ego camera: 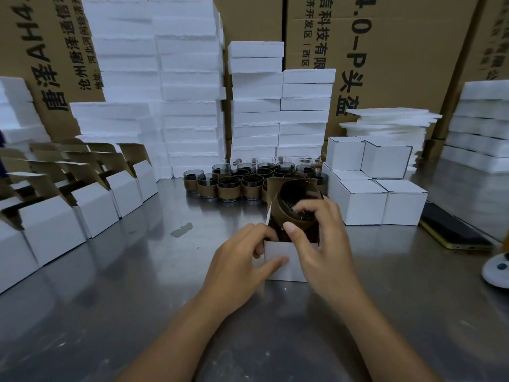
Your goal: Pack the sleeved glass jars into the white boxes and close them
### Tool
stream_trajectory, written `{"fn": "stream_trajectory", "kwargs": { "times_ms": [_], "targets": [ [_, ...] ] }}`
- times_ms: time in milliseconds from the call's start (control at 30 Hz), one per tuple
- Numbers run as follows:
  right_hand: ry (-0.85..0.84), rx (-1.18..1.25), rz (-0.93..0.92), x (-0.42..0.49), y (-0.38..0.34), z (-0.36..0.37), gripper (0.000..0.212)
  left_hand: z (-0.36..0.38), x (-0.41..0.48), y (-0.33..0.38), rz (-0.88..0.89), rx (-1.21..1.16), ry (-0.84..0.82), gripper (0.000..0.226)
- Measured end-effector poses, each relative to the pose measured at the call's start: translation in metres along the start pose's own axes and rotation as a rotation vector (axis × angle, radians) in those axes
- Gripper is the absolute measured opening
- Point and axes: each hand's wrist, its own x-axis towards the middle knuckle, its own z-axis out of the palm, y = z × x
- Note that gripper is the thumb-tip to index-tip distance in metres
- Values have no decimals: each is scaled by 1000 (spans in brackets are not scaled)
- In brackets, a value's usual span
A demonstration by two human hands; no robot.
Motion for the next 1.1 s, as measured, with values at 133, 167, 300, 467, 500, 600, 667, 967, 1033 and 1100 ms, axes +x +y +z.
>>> {"fn": "stream_trajectory", "kwargs": {
  "times_ms": [133, 167, 300, 467, 500, 600, 667, 967, 1033, 1100],
  "targets": [
    [-79, -166, -2, -3, 6, 1, 26, -1, 0, 1, 0, -7, 14, 26],
    [-89, -171, -6, -3, 7, 1, 23, -1, 0, 1, 1, -4, 19, 26],
    [-107, -195, -24, -4, 8, -1, 20, -2, 0, 1, 13, 31, 31, 26],
    [-203, -269, -33, -4, 9, 0, 10, 0, -1, -1, -19, 39, 35, 27],
    [-211, -273, -28, -5, 11, 0, 8, 0, -1, -1, -24, 45, 35, 27],
    [-227, -295, -33, -6, 18, 1, 12, 0, -1, -1, -31, 58, 38, 28],
    [-223, -317, -39, -6, 19, 1, 15, 0, 0, -1, -37, 54, 37, 28],
    [166, -34, 60, 1, 0, 1, 26, -3, 7, 3, -204, -302, 156, 43],
    [205, 95, 206, 3, 1, 0, 32, -3, 9, 3, -322, -393, 181, 37],
    [161, 206, 398, 6, 4, -1, 37, -3, 11, 2, -432, -441, 133, 50]
  ]
}}
